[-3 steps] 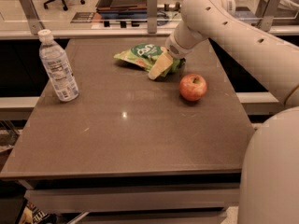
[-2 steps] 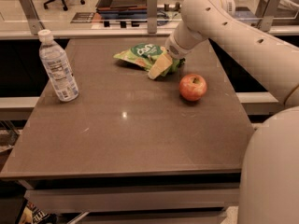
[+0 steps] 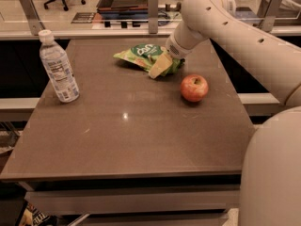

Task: Pick green rice chip bag

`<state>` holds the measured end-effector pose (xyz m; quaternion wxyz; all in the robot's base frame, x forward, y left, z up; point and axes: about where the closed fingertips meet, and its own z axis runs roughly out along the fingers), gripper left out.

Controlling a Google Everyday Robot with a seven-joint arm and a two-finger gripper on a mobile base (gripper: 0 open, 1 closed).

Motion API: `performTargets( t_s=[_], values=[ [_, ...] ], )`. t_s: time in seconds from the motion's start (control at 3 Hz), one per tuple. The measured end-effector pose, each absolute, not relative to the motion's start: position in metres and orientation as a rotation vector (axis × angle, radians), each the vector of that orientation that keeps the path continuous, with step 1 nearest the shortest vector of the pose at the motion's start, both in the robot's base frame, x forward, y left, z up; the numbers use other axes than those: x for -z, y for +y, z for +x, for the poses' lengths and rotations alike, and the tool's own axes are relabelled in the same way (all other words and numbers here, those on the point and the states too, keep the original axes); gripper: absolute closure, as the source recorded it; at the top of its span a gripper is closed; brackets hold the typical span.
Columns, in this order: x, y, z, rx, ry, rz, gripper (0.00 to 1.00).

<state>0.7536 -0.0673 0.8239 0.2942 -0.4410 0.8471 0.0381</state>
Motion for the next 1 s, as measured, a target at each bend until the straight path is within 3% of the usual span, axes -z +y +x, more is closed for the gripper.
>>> performTargets(
  t_s=[0.33, 0.67, 1.0],
  values=[
    [-0.8248, -0.0672, 0.7536, -0.101, 2.255, -1.174, 0.87],
    [-0.8286, -0.0669, 0.7536, -0.102, 2.256, -1.175, 1.0],
    [-0.8287, -0.0669, 0.7536, -0.102, 2.256, -1.175, 1.0]
  ],
)
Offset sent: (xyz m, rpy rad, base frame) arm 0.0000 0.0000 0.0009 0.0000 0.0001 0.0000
